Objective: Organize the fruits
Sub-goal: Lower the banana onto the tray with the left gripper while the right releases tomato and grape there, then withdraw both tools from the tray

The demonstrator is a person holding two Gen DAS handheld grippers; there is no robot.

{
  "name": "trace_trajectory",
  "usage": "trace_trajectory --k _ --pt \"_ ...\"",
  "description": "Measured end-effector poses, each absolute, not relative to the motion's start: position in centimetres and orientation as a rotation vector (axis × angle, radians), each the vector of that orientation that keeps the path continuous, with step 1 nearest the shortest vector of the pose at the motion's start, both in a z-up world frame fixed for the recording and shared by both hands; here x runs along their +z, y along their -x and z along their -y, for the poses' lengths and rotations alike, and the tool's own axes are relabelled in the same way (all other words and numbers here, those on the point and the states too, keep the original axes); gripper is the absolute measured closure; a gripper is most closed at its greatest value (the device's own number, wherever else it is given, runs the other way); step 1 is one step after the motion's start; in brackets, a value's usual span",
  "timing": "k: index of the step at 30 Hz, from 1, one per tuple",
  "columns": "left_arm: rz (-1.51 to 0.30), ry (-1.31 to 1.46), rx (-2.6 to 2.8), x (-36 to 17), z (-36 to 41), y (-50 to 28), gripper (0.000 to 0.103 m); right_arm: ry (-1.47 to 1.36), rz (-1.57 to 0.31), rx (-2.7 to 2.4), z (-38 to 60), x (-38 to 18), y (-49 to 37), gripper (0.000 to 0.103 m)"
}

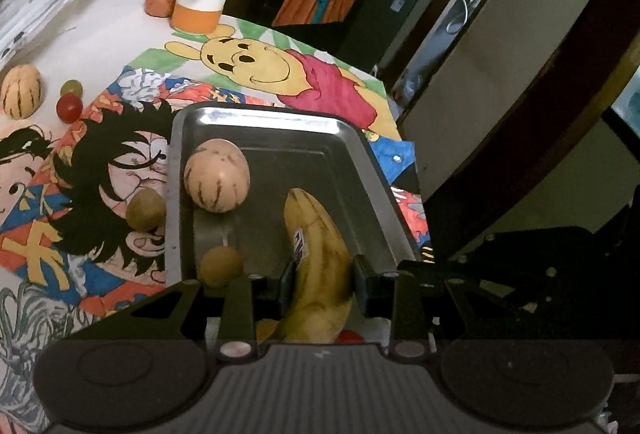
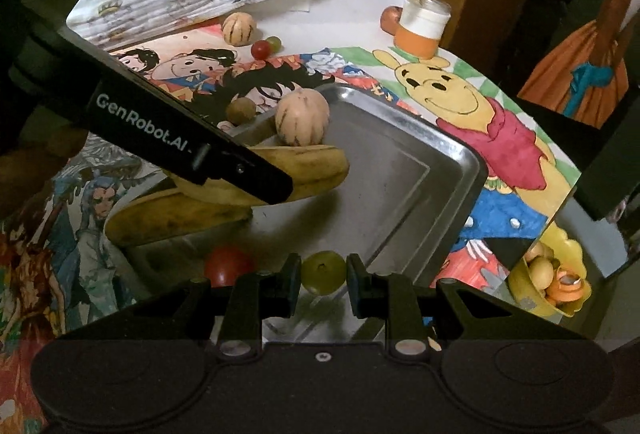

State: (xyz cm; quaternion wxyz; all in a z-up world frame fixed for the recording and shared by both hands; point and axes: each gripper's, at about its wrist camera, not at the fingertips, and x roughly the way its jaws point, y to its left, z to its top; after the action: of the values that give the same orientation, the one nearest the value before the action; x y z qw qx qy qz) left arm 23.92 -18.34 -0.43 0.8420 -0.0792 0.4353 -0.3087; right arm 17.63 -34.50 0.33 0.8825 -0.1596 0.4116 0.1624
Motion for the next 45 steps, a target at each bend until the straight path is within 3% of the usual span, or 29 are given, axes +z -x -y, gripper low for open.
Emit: trace_trajectory --k 11,20,24,31,34,41,45 --pt "-0.921 0.181 -0.650 -1.0 18.4 -24.1 0.068 0.280 -0.876 0.340 34.7 -1.2 -17.1 0.076" --pt "-0.918 0.180 -0.649 -1.3 18.5 -23.7 0.065 0.203 -0.858 0.317 35.1 -1.6 -16.0 0.058" --pt "-0.909 0.192 -0.673 -1.2 18.2 -23.1 0.055 0.174 -0.838 0.302 35.2 -1.4 -15.0 0.035" --pt "-0.879 0.211 -0.666 -0.4 17.4 -22.1 0.045 0.097 -0.797 0.254 36.0 -0.5 -12.9 0.024" --pt "-0.860 0.212 -0.655 0.1 16.9 -21.3 0.036 0.072 -0.770 0.231 36.2 0.1 -11.9 0.018" --pt "-0.772 0.252 -0.573 1.2 14.8 -18.3 0.004 0.034 -0.708 0.186 36.0 1.6 -9.7 0.002" --pt "-0.743 0.246 -0.512 1.7 13.6 -16.6 0.001 0.005 -0.681 0.161 35.5 2.2 -8.8 0.001"
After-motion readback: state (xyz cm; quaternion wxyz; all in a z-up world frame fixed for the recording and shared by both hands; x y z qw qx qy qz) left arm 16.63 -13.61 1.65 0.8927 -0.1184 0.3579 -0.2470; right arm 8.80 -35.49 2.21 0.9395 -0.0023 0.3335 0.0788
